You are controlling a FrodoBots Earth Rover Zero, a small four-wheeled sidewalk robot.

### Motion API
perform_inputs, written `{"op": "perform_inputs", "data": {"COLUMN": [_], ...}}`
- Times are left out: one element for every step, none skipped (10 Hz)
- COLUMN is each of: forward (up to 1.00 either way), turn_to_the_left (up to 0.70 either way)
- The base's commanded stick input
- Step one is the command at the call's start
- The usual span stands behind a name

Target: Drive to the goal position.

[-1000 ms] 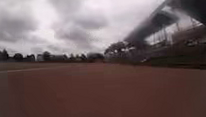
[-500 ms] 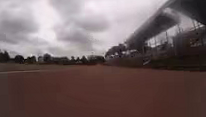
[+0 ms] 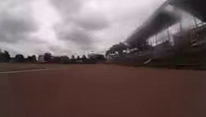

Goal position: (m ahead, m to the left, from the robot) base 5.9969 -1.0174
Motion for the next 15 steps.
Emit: {"op": "perform_inputs", "data": {"forward": [0.70, 0.70, 0.70, 0.70, 0.70, 0.70, 0.70, 0.70, 0.70, 0.70, 0.70, 0.70, 0.70, 0.70, 0.70], "turn_to_the_left": [0.00, 0.00, 0.00, 0.00, 0.00, 0.00, 0.00, 0.00, 0.00, 0.00, 0.00, 0.00, 0.00, 0.00, 0.00]}}
